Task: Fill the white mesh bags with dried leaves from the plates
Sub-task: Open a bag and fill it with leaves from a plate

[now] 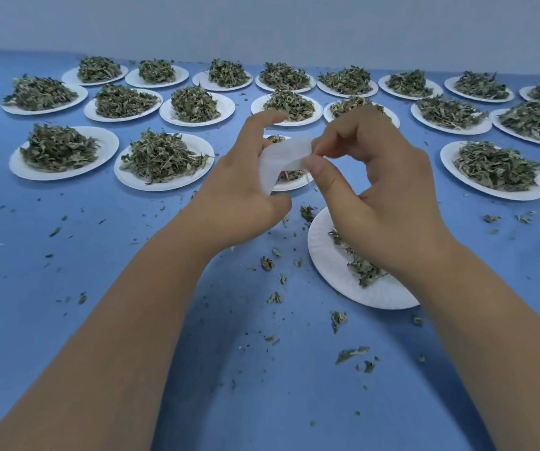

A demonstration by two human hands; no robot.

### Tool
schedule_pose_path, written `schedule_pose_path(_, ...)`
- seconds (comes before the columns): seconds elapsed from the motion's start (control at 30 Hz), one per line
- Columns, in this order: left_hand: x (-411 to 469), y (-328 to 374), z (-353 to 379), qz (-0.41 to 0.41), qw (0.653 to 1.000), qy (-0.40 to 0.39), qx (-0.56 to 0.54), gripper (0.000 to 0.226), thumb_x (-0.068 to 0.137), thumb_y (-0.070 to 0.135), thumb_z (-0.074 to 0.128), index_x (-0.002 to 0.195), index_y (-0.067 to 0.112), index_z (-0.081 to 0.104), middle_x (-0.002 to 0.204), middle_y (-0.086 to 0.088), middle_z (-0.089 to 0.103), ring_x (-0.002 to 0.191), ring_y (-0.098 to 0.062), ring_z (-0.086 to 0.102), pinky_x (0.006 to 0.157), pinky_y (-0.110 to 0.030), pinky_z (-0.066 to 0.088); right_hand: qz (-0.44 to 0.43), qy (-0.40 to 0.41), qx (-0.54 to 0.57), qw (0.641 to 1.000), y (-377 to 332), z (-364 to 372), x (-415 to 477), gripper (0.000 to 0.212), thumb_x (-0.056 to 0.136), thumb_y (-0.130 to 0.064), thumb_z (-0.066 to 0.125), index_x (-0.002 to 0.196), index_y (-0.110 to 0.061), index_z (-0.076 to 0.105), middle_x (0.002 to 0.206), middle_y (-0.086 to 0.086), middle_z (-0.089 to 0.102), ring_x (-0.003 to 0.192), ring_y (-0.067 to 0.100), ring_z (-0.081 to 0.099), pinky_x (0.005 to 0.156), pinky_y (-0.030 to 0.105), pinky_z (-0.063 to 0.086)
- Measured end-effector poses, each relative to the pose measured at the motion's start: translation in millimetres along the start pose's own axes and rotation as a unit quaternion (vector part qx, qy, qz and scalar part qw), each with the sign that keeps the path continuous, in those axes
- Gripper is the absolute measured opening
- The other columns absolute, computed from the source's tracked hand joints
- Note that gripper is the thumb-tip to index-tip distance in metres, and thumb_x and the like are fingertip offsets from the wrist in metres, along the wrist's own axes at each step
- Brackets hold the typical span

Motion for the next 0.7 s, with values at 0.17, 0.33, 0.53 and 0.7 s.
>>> schedule_pose_path(0.17, -5, 1, 8, 0.016, 0.999, -0.035, 0.023, 0.087, 0.077, 0.009, 0.065, 0.143, 0.053, 0.028, 0.106, 0.021, 0.056, 0.096, -0.003, 0.061, 0.07, -0.024, 0.052, 0.053, -0.125, 0.05, 0.989, 10, 15, -4, 0.054, 0.087, -0.02, 0.072, 0.132, -0.028, 0.043, 0.114, -0.019, 0.067, 0.107, 0.012, 0.068, 0.091, 0.017, 0.048)
schedule_pose_path(0.33, -10, 3, 15, 0.018, 0.996, -0.077, 0.038, 0.091, 0.073, 0.011, 0.06, 0.146, 0.05, 0.023, 0.112, 0.013, 0.055, 0.098, -0.003, 0.058, 0.07, -0.02, 0.05, 0.05, -0.168, -0.034, 0.984, 13, 16, -6, 0.075, 0.09, -0.009, 0.058, 0.152, -0.041, 0.03, 0.101, 0.008, 0.069, 0.054, 0.012, 0.059, 0.064, 0.039, 0.052)
schedule_pose_path(0.53, -10, -1, 14, 0.024, 0.991, -0.085, 0.105, 0.082, 0.079, 0.013, 0.066, 0.142, 0.05, 0.031, 0.108, 0.011, 0.059, 0.094, -0.01, 0.06, 0.068, -0.032, 0.052, 0.042, -0.204, -0.06, 0.976, 7, 16, -11, 0.078, 0.082, -0.012, 0.052, 0.15, -0.046, 0.034, 0.09, 0.011, 0.067, 0.044, 0.009, 0.045, 0.046, 0.015, 0.037)
schedule_pose_path(0.7, -16, 5, 20, 0.002, 0.991, -0.12, 0.068, 0.095, 0.072, 0.038, 0.081, 0.147, 0.051, 0.024, 0.135, 0.019, 0.052, 0.119, -0.003, 0.054, 0.089, -0.033, 0.055, 0.087, -0.234, -0.004, 0.968, 9, 20, -13, 0.088, 0.08, -0.014, 0.054, 0.154, -0.05, 0.023, 0.08, 0.007, 0.061, 0.051, 0.011, 0.048, 0.05, 0.017, 0.042)
Point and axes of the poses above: each hand's wrist, its own x-axis towards the middle knuckle, its own z-axis out of the palm, y = z × x, the point moved 8 cm from there along x, towards the middle knuckle
